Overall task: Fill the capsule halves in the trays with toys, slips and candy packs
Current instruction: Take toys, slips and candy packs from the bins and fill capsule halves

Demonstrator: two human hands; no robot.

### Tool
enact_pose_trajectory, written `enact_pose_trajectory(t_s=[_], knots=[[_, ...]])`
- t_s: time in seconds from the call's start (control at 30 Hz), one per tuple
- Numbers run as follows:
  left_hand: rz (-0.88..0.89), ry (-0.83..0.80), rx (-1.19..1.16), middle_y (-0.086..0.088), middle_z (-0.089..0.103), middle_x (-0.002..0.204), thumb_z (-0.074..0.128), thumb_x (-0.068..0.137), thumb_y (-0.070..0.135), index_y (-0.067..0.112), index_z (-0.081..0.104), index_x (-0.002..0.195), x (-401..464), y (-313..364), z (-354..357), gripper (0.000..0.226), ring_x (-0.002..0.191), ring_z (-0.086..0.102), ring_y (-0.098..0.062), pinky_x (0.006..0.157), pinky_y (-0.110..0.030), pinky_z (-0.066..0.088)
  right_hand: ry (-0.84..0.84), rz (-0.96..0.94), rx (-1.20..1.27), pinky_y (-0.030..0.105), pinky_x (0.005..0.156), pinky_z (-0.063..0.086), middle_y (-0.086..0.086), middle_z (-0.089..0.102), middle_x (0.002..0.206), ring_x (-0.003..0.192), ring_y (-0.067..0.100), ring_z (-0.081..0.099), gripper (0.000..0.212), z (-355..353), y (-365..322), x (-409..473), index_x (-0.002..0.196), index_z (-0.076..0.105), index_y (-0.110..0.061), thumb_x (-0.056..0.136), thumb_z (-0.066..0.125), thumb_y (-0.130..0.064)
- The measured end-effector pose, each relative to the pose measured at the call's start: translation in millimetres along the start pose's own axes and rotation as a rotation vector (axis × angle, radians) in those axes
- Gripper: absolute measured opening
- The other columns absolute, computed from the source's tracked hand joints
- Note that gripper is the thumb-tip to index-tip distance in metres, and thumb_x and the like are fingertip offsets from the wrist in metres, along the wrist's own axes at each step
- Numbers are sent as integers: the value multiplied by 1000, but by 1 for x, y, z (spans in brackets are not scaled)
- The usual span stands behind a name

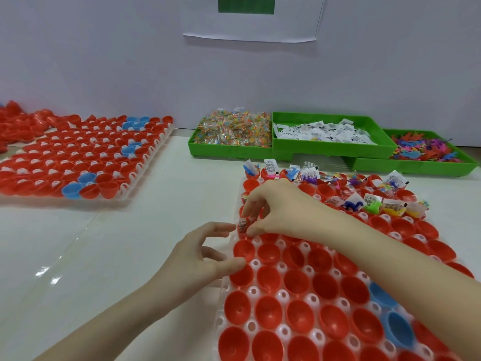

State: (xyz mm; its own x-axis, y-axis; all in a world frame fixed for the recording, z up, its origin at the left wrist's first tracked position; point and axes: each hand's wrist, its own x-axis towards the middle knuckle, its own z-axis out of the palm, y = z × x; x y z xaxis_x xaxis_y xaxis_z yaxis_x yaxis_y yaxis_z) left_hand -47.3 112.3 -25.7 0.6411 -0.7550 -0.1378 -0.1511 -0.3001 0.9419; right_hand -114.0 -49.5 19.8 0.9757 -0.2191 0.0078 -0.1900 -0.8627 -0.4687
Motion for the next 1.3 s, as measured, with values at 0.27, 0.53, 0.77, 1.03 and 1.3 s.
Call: enact_pose_trajectory(t_s=[0.27,0.53,0.77,1.03,1.3], knots=[[194,-43,237,18,51,111,74,74,26,44,69,73,-5,0,0,19,84,60,0,68,-14,51,49,-37,-171,25,56,36,-12,55,70,76,13,56,17,4,-2,-3,89,69,-20,84,62,-34],[274,-66,477,33,44,111,53,69,54,65,57,73,-6,3,-2,13,101,50,9,80,-23,49,70,-65,-245,26,60,31,-9,56,81,85,16,56,19,6,-2,-7,95,66,-20,88,57,-35],[339,-9,447,29,48,108,64,81,32,51,65,71,-6,-1,-1,21,100,50,8,76,-18,49,71,-51,-242,26,62,33,-5,61,89,85,17,56,22,6,-1,-8,97,65,-19,88,56,-36],[332,-22,428,26,50,111,62,82,39,46,66,77,-8,0,-2,10,104,47,11,78,-11,45,61,-40,-222,26,63,35,-7,58,86,81,14,53,23,6,-1,-8,99,65,-19,88,57,-37],[388,-9,461,31,45,118,50,61,66,51,59,95,-15,-2,-8,38,111,44,12,87,-6,36,67,-48,-218,24,59,32,-12,63,99,93,11,56,30,5,1,-10,109,61,-27,85,57,-45]])
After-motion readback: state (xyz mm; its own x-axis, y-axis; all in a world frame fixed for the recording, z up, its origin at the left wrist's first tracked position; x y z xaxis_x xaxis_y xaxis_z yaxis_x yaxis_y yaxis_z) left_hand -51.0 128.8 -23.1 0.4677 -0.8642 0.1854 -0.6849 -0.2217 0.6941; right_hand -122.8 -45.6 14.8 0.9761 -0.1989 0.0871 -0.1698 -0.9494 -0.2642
